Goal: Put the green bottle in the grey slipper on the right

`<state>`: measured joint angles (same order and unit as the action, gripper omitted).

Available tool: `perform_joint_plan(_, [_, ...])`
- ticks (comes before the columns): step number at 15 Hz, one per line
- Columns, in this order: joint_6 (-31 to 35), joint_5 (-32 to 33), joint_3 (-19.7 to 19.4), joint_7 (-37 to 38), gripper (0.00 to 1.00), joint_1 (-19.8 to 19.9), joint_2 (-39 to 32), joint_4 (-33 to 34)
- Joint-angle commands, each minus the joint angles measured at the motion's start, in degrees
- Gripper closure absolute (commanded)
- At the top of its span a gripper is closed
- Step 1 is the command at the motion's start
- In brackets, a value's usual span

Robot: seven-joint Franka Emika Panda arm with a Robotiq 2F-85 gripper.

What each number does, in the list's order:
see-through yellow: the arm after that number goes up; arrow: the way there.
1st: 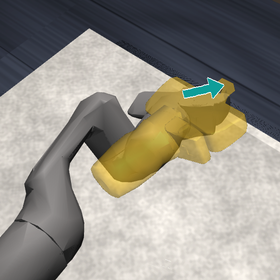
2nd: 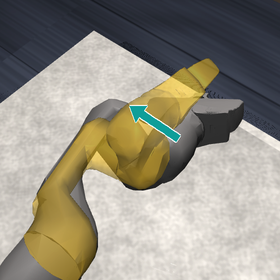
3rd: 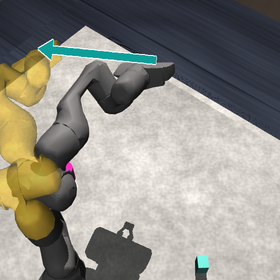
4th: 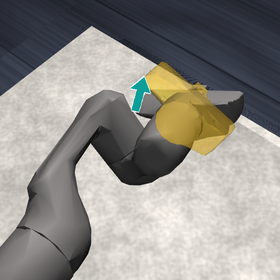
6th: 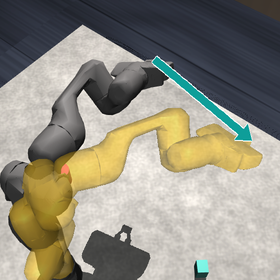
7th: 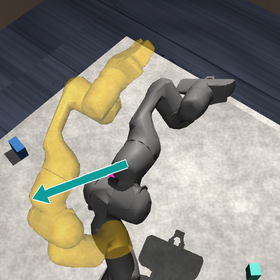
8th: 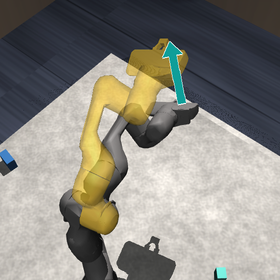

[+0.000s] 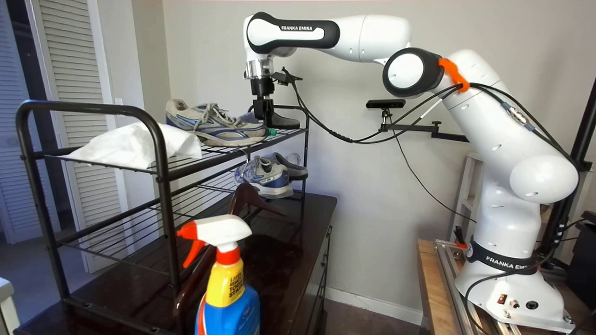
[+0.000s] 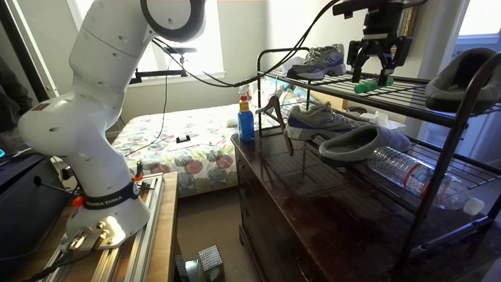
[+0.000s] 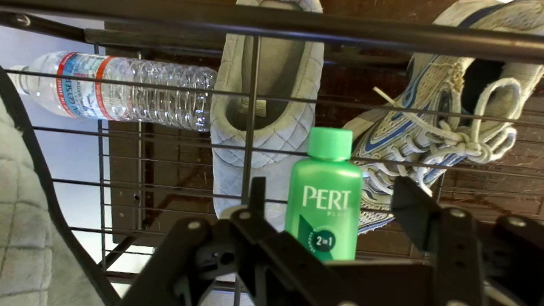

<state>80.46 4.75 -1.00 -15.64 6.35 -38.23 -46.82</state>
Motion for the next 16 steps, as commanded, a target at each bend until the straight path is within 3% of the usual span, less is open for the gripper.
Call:
perform_joint_plan(1, [-0.65, -1.68, 0.32, 1.81, 0.53, 0.58, -1.29, 1.9])
perform_joint_plan(5, [-0.7, -1.81, 0.36, 2.27, 0.81, 0.77, -1.37, 1.93])
perform_joint_plan(11, [-4.09, -1.55, 0.2, 3.26, 0.82, 0.96, 0.92, 1.27])
perform_joint_plan(16, [-11.92, 2.07, -1.39, 1.69, 0.82, 0.46, 7.01, -1.25])
